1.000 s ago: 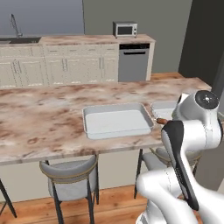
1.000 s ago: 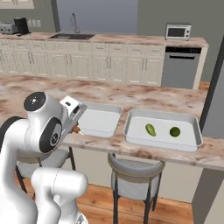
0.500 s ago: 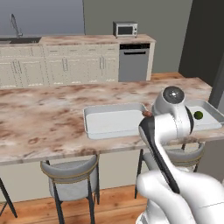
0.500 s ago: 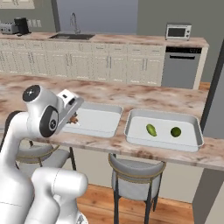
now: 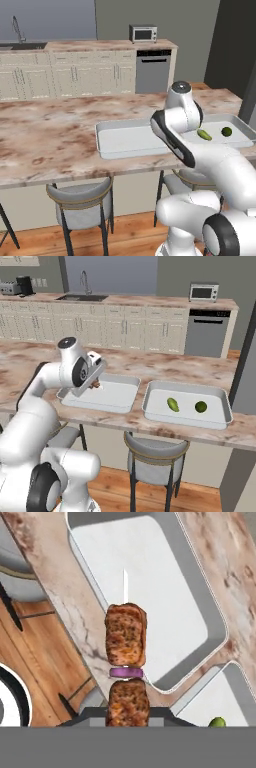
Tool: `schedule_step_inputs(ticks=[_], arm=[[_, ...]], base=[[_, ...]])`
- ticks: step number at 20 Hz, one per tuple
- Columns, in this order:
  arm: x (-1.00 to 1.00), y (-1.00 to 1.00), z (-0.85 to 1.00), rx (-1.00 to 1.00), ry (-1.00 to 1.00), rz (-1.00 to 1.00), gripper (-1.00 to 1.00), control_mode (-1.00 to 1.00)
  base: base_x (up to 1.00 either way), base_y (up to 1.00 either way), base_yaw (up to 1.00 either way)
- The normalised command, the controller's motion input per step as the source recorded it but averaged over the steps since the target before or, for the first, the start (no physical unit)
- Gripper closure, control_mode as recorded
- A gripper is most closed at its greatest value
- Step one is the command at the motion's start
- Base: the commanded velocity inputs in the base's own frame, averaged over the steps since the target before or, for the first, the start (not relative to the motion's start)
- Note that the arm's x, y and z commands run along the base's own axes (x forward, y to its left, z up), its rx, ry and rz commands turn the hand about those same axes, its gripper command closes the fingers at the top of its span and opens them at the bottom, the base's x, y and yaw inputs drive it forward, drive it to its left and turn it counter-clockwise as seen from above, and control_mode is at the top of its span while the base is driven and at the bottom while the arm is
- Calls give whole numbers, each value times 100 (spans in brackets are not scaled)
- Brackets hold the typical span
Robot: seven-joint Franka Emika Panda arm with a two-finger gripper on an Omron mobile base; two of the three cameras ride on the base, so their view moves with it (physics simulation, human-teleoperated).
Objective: Place the cold items (mango and lime) from the fridge in one tupperware on the dining counter. Place the warm items (kebab skewer and hot dog) in the stove area in another tupperware.
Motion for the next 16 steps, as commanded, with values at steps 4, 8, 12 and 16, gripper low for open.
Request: schedule_step_inputs(ticks=[4,8,12,16], arm=[[73,0,-22,0,31,6,100,-100],[71,0,-40,0,18,4,100,-100],[55,0,-70,2,0,1,100,-100],[57,0,-83,3,-2,3,100,-100]], base=[[0,0,0],[0,0,0],[0,0,0],[0,0,0]])
